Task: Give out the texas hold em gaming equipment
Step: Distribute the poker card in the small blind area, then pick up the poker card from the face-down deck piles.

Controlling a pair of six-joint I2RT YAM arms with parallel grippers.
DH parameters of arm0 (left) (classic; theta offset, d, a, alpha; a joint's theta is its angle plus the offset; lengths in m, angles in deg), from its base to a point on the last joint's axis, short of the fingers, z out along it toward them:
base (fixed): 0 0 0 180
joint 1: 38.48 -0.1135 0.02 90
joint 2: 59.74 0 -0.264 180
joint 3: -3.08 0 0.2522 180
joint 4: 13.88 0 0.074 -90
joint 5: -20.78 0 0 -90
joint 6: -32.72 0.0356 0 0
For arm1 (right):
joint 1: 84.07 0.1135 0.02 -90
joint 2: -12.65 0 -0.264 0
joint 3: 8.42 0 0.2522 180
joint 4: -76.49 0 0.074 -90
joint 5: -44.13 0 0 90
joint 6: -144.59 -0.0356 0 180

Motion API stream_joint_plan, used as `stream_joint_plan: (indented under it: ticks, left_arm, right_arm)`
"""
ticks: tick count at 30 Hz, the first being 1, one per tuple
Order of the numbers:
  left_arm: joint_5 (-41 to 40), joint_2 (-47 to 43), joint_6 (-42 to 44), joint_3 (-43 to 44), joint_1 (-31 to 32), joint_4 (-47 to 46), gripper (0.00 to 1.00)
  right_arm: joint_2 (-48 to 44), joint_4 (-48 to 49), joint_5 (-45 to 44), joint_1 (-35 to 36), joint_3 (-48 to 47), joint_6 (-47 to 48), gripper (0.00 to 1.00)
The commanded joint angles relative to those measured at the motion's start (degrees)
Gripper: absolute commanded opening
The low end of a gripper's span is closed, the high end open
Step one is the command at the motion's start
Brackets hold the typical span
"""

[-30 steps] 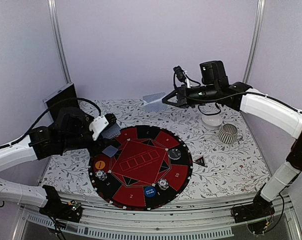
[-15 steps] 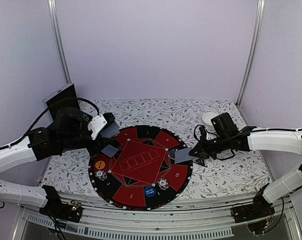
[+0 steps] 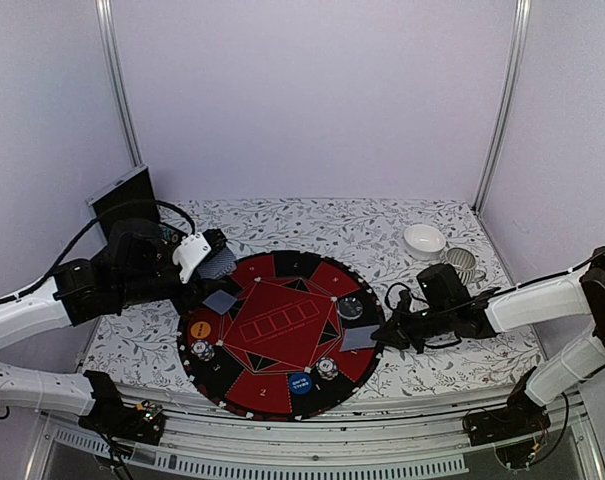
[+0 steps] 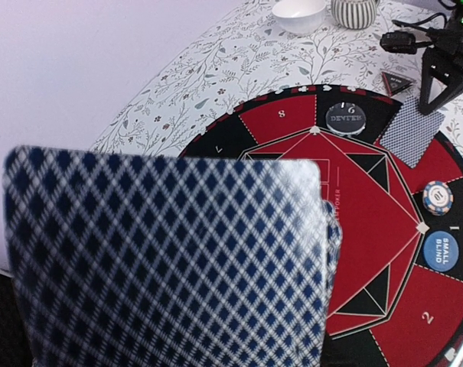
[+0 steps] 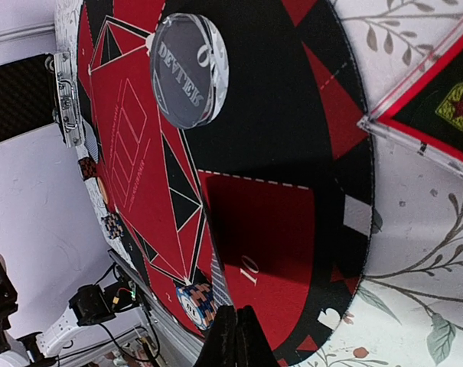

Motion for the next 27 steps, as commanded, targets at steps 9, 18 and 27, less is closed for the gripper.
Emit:
stream_joint_plan:
  ticks: [9,18,27]
  left_arm:
    - [1.73,0.4,2.48,0.65,-1.28,-2.4,0.45]
    - [6.92,0.85,6.63,1.5,-1.28,-4.19,0.45]
    - [11.52,-2.12,8.41,1.75,-1.13,-3.06,0.45]
  right_arm:
    - [-5.99,-8.9,2.91,2.14,4.48,-6.15,0.54]
    - [-12.86,-32.21,-14.04,2.58,-22.39,20.53,0.98]
    - [6.36,-14.92,13.19,6.56,-48.45,42.35,0.99]
